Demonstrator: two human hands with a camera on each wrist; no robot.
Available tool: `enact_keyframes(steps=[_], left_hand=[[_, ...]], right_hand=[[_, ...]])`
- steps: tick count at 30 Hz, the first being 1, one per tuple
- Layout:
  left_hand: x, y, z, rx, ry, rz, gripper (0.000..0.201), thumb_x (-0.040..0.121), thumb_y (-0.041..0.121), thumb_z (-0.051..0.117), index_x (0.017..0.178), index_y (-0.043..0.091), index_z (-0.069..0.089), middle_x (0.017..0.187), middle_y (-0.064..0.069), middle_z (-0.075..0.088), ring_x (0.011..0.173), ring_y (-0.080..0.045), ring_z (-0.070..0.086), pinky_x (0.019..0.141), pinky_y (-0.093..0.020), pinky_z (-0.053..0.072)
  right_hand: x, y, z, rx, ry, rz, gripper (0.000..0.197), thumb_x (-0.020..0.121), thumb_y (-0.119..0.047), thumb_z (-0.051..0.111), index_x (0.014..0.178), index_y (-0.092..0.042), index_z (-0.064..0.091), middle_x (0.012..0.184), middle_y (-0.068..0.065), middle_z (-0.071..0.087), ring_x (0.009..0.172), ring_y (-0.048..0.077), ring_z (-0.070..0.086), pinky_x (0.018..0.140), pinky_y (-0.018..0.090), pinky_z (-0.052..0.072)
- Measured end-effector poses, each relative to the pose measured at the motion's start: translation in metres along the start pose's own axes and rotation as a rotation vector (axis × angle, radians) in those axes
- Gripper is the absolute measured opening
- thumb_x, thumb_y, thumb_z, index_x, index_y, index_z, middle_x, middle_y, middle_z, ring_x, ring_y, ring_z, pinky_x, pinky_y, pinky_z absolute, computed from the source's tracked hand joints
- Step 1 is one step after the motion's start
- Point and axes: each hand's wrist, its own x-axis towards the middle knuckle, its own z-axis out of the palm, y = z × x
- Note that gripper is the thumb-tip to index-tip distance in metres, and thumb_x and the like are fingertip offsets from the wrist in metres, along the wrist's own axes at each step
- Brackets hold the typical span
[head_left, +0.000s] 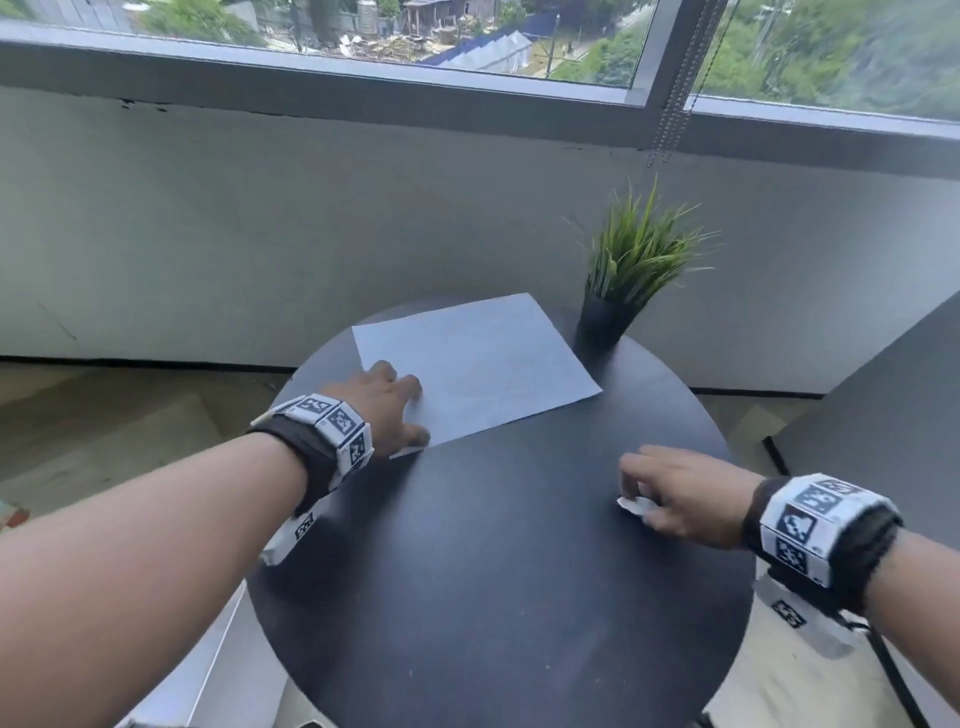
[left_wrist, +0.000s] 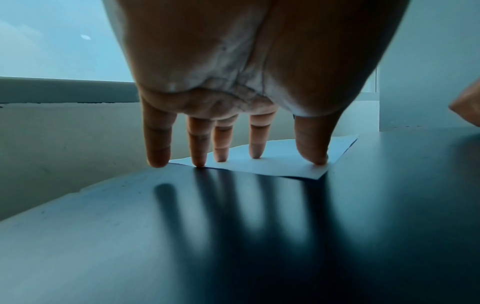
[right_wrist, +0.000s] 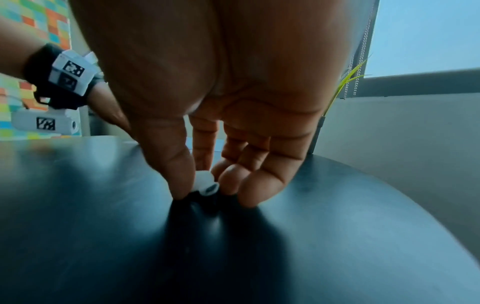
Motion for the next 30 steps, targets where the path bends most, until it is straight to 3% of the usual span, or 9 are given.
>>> enact_keyframes(steps=[4,8,13,17,20,22,25,27,30], left_hand=[[0.007,-0.001,-0.004,0.016,-0.008,-0.002,0.063,0.084,0.062,0.058,0.139,0.038,0.039,0.145,0.004,0.035,0.128,-0.023,0.047,0.098,-0.041,0.044],[0.013,-0.002,-0.008,0.028,-0.028,0.033,0.064,0.089,0.058,0.056,0.145,0.038,0.034,0.154,0.006,0.030,0.138,-0.022,0.039,0.108,-0.043,0.038],[0.012,-0.006,-0.005,-0.021,-0.088,0.027,0.082,0.092,0.062,0.048,0.157,0.033,0.006,0.166,0.003,-0.005,0.152,-0.017,0.008,0.121,-0.044,0.018],[-0.007,-0.041,0.005,-0.104,0.010,-0.089,0.097,0.087,0.071,0.046,0.157,0.023,-0.001,0.166,-0.002,-0.006,0.152,-0.017,0.000,0.122,-0.042,0.014],[-0.043,-0.060,0.021,-0.009,-0.034,-0.147,0.113,0.071,0.092,0.033,0.156,0.022,0.004,0.165,-0.001,-0.004,0.152,-0.019,-0.003,0.119,-0.050,0.019],[-0.073,-0.054,0.035,0.056,-0.075,-0.097,0.126,0.058,0.101,0.017,0.156,0.024,-0.002,0.164,-0.001,-0.010,0.152,-0.022,-0.007,0.119,-0.052,0.016],[-0.122,-0.023,0.052,0.111,-0.156,0.089,0.128,0.054,0.100,0.004,0.155,0.024,-0.015,0.162,-0.004,-0.024,0.150,-0.023,-0.019,0.122,-0.049,0.002],[-0.148,0.000,0.055,0.106,-0.219,0.308,0.125,0.055,0.098,0.002,0.156,0.026,-0.011,0.161,-0.004,-0.026,0.149,-0.020,-0.023,0.122,-0.046,-0.004],[-0.166,0.022,0.046,-0.058,-0.293,0.540,0.117,0.060,0.095,0.011,0.157,0.031,0.011,0.165,0.005,-0.010,0.150,-0.010,-0.016,0.123,-0.034,-0.004]], right_hand=[[0.034,-0.005,-0.021,0.052,0.083,0.009,0.012,0.092,-0.035,0.056,0.092,-0.024,0.051,0.090,-0.005,0.056,0.082,0.017,0.053,0.070,0.026,0.038],[0.086,-0.008,-0.042,0.072,0.237,0.040,0.017,0.092,-0.028,0.057,0.103,-0.015,0.057,0.100,0.004,0.060,0.086,0.021,0.053,0.072,0.025,0.034],[0.124,-0.010,-0.037,0.059,0.278,0.103,0.029,0.095,-0.035,0.054,0.116,-0.015,0.056,0.113,0.010,0.059,0.102,0.028,0.055,0.082,0.028,0.038],[0.102,0.011,-0.041,0.131,0.348,0.263,0.045,0.092,-0.041,0.055,0.129,-0.016,0.050,0.127,0.011,0.054,0.117,0.031,0.051,0.096,0.034,0.039],[0.064,0.029,-0.027,0.054,0.161,0.428,0.065,0.083,-0.071,0.040,0.125,-0.023,0.052,0.135,0.012,0.047,0.123,0.033,0.047,0.104,0.043,0.039],[0.037,0.012,-0.002,0.026,0.018,0.394,0.093,0.068,-0.093,0.021,0.135,-0.031,0.040,0.149,0.009,0.031,0.134,0.033,0.034,0.109,0.048,0.033],[-0.004,-0.050,0.032,-0.025,-0.090,0.195,0.098,0.072,-0.091,0.017,0.152,-0.037,-0.001,0.161,-0.011,-0.015,0.149,0.028,-0.007,0.113,0.060,0.018],[-0.028,-0.086,0.033,-0.041,-0.131,0.003,0.099,0.070,-0.088,0.010,0.153,-0.037,0.000,0.161,-0.012,-0.014,0.149,0.022,-0.010,0.116,0.053,0.013],[-0.033,-0.083,0.008,0.163,-0.044,-0.183,0.080,0.084,-0.071,0.030,0.153,-0.033,0.022,0.159,-0.010,0.023,0.146,0.007,0.018,0.112,0.015,0.012]])
